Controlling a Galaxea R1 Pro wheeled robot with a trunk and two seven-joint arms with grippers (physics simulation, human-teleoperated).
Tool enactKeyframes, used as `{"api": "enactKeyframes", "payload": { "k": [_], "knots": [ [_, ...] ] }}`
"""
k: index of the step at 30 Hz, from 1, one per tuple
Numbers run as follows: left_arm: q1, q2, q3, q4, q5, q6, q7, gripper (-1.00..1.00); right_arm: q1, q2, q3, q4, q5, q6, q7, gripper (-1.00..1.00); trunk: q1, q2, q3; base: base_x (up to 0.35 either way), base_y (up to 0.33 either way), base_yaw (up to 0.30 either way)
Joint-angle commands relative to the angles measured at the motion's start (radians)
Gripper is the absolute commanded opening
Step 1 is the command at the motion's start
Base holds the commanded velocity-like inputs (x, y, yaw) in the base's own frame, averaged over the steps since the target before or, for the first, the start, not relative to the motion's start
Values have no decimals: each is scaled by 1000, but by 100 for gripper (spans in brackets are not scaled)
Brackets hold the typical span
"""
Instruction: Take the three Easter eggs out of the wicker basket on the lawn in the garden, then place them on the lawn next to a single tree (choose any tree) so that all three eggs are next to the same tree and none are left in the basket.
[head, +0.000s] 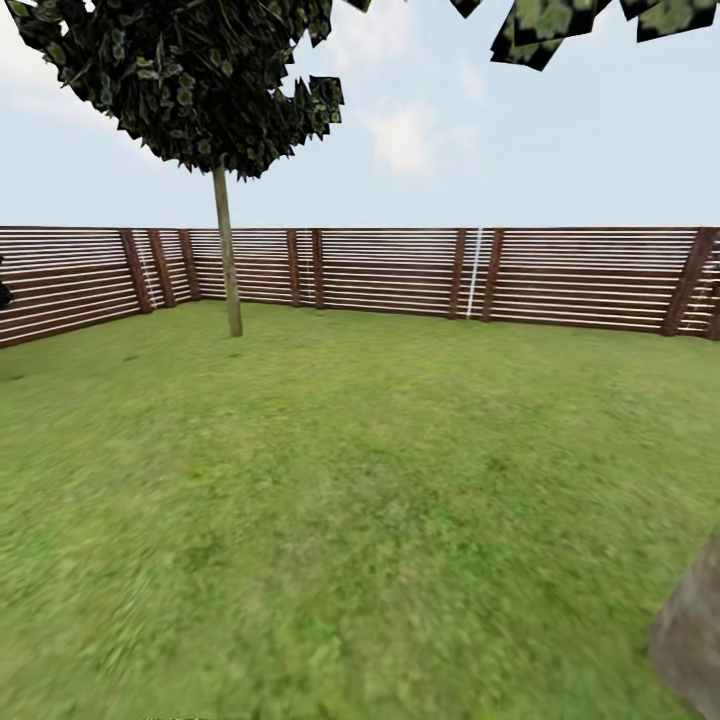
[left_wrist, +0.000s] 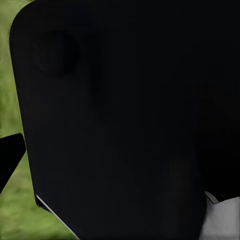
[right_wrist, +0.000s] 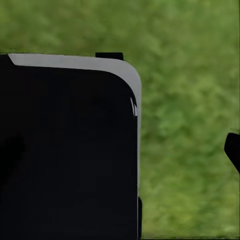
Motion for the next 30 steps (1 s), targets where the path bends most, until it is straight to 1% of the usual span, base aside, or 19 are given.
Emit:
{"api": "enactKeyframes", "payload": {
  "k": [1, 12, 15, 26, 30],
  "knots": [
    [0, 0, 0, -1, 0, 0, 0, 100, -1, 0, -2, 1, 0, -4, 0, 100, -1, -1, -1, -284, 0, -262],
    [0, 0, 0, -1, 0, 0, 0, 100, -1, 0, -12, 1, -1, -5, 0, 100, -1, -1, -1, -280, 0, -262],
    [0, 1, 0, -1, 0, 0, 0, 100, -1, 0, -13, 1, -1, -6, 0, 100, -1, -1, -1, -191, 0, -262],
    [0, 2, 1, -2, 1, -4, 0, 100, -1, 0, -14, 1, -1, -6, 0, 100, -1, -1, -1, -35, 0, -262],
    [0, 2, 0, -1, 0, -40, 0, 100, -1, 0, -14, 0, -1, -5, 0, 100, -1, -1, -1, -2, 0, -262]
  ]
}}
